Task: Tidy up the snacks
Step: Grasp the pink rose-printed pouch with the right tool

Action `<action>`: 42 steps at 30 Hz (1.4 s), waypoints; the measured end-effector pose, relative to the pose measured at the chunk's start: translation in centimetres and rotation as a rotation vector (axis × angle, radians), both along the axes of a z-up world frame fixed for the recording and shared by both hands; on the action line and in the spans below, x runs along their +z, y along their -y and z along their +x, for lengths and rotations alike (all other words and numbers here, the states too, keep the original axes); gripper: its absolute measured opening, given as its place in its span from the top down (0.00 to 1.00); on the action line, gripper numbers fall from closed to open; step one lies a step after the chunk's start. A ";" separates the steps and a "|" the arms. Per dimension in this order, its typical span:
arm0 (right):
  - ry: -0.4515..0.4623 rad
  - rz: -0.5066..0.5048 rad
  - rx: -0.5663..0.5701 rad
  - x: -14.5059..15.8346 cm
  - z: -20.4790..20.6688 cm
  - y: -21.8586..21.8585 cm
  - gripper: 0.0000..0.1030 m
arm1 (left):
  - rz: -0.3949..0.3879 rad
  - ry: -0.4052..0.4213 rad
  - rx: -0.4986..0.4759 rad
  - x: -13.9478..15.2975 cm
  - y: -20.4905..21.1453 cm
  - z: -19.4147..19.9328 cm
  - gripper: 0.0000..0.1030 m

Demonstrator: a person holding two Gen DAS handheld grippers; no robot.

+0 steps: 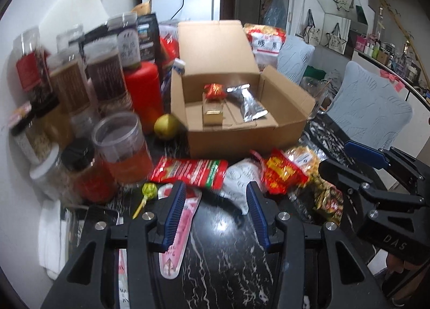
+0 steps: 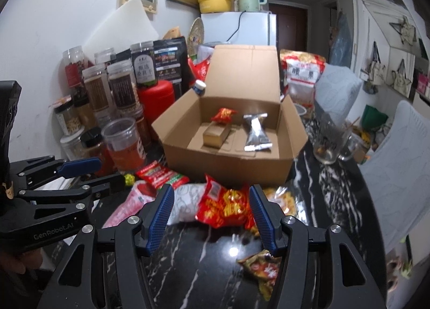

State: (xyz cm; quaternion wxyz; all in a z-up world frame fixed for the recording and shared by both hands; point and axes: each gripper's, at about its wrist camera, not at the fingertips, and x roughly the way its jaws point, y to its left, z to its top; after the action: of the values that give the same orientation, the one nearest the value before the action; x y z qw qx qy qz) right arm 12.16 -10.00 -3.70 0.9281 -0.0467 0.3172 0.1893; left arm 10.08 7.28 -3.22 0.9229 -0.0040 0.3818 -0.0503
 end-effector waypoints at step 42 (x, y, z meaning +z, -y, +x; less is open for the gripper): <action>-0.375 -0.036 0.105 -11.7 5.5 -17.1 0.29 | -0.005 -0.090 0.234 -6.8 -14.1 -2.7 0.55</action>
State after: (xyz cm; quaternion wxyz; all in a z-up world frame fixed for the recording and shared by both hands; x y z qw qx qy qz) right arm 17.61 7.10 -15.37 0.8407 -0.0438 0.4848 0.2373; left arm 7.37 21.42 -10.00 0.9043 -0.0529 0.4198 0.0571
